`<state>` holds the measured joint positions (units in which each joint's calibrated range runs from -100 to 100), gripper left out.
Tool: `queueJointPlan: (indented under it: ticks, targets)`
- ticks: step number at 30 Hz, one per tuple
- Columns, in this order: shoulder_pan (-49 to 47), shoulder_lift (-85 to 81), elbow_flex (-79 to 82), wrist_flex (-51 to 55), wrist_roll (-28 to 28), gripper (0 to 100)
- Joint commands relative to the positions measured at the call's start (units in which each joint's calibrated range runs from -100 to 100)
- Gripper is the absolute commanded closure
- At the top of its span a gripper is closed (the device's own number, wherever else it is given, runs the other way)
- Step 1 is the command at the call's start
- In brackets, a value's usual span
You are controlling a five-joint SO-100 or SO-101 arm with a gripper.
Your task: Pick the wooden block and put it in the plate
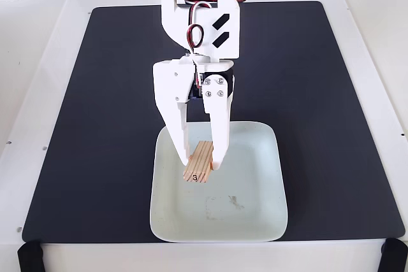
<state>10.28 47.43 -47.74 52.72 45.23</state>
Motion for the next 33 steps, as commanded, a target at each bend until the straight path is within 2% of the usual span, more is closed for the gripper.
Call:
queueJointPlan:
  ticks: [1, 3, 9, 14, 23, 28, 33]
  targets:
    - [-0.2, -1.4, -2.2, -0.5, 0.2, 98]
    - [-0.2, -1.4, -2.2, -0.5, 0.2, 95]
    - [-0.1, -1.5, -2.1, -0.1, 0.2, 78]
    - [-0.1, -1.5, -2.1, -0.4, 0.2, 76]
    - [-0.1, -1.6, -2.1, -0.1, 0.2, 83]
    - [-0.1, -1.9, -1.6, 0.3, -0.2, 100]
    - [-0.3, -8.5, 7.2, -0.4, 0.0, 99]
